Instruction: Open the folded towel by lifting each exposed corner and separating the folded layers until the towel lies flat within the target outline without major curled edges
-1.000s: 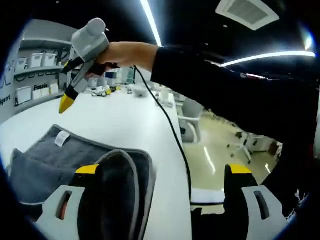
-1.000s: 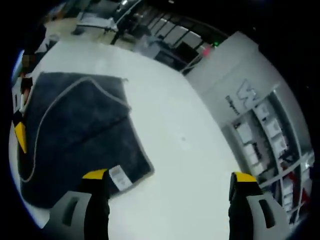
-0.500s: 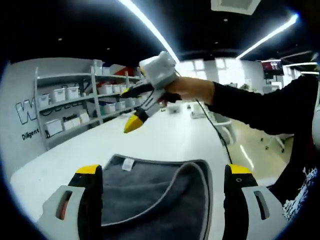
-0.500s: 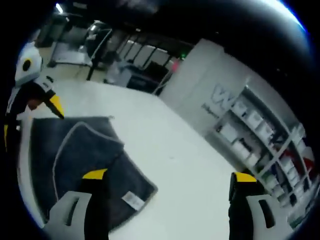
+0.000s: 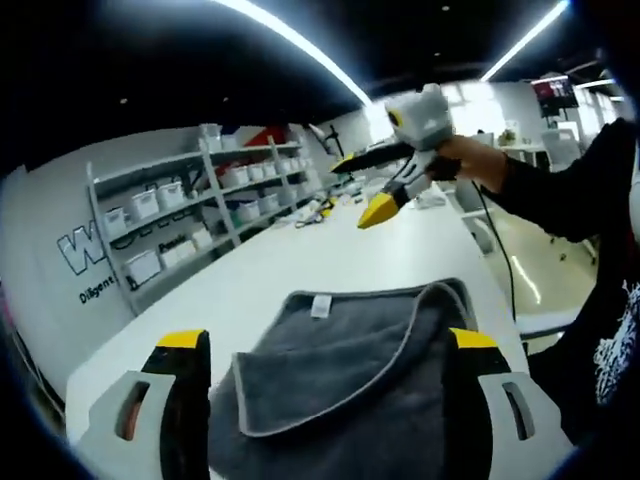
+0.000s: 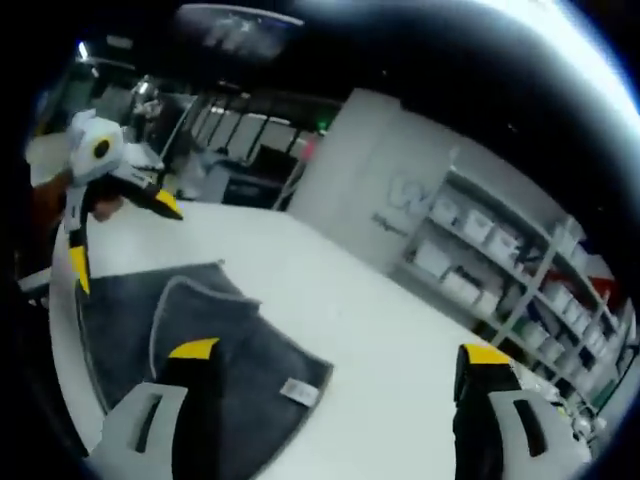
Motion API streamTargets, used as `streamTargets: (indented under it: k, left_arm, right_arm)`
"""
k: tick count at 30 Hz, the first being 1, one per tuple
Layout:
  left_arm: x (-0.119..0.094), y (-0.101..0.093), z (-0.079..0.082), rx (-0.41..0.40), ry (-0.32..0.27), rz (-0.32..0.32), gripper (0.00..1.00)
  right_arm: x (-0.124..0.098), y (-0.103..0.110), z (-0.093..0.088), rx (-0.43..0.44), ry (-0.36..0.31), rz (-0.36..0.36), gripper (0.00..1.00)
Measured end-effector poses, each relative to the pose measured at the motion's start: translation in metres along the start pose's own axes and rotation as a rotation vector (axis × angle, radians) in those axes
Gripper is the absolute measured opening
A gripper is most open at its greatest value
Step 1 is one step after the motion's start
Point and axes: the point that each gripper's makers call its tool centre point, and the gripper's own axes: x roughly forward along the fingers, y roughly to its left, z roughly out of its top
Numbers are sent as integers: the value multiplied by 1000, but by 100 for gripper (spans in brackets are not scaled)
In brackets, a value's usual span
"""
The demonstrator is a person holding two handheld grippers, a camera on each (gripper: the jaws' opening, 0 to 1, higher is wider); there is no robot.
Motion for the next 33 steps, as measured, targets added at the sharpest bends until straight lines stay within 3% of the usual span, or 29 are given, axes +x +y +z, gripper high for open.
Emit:
streamTargets:
  k: [4, 9, 15, 20, 26, 33]
  left_arm:
    - [-5, 13, 2, 29, 1, 11, 93]
    - [-13, 18, -2, 71, 19, 19, 93]
    - [-13, 20, -20, 192, 116, 6, 91]
    - [-12, 33, -29, 277, 174, 24, 87]
    - [-7, 53, -48, 377, 284, 57, 87]
    - [2, 62, -63, 473, 335, 25, 88]
  right_arm:
    - [-17, 8, -3, 37, -7, -31, 99]
    - [-29, 23, -6, 73, -29, -12, 99]
    - [-37, 44, -10, 82, -51, -7, 99]
    - [-41, 53, -19, 120, -52, 0, 99]
    - [-42, 63, -36, 158, -40, 10, 98]
    - [-41, 70, -53, 193, -17, 16, 95]
